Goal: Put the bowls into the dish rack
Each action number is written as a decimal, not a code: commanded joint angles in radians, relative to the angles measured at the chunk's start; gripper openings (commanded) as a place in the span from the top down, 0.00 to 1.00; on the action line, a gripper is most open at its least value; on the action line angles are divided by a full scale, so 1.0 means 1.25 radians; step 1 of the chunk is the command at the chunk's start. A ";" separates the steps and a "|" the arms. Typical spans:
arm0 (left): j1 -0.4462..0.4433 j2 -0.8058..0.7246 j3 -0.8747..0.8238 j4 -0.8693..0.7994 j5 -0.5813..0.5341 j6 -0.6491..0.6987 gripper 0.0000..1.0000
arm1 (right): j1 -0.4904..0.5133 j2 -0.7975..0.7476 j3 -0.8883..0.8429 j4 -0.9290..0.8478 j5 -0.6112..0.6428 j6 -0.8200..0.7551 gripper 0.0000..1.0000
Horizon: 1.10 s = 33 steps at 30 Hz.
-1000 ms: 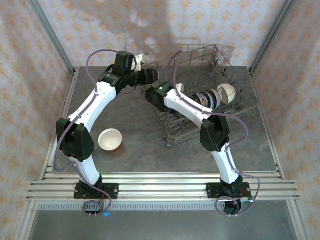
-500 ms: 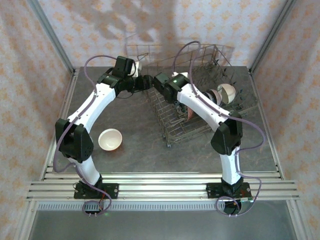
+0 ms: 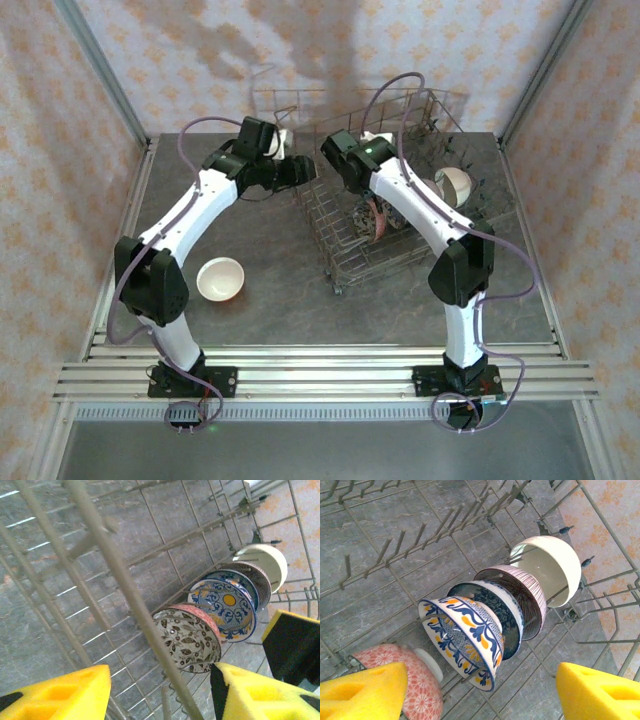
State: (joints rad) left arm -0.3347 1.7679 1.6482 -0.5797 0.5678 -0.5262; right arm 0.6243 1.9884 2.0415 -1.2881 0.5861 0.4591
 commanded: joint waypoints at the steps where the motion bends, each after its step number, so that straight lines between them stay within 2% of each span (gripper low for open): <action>1: -0.006 0.020 0.047 0.006 0.030 -0.011 0.48 | -0.006 -0.031 -0.012 0.005 0.023 0.025 0.23; 4: -0.017 0.029 0.075 -0.014 0.042 -0.012 0.51 | -0.018 -0.029 -0.008 -0.004 0.032 0.036 0.23; 11: -0.016 0.067 0.109 -0.004 0.062 -0.012 0.75 | -0.037 -0.036 -0.009 -0.004 0.046 0.047 0.23; 17: 0.016 0.095 0.174 -0.029 0.058 0.006 0.89 | -0.060 -0.063 -0.031 -0.014 0.062 0.074 0.22; 23: 0.084 0.173 0.340 -0.137 0.067 0.073 0.92 | -0.078 -0.103 -0.067 -0.003 0.082 0.111 0.22; 26: 0.108 0.187 0.366 -0.148 0.064 0.084 0.92 | -0.083 -0.112 -0.072 -0.007 0.091 0.122 0.22; 33: 0.159 0.250 0.493 -0.243 0.007 0.137 0.91 | -0.086 -0.135 -0.110 -0.014 0.062 0.151 0.22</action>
State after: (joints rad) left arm -0.1978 2.0850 2.1563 -0.8768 0.6655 -0.4816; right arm 0.5217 1.8648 1.9312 -1.2854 0.6434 0.6029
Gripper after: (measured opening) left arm 0.101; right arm 0.777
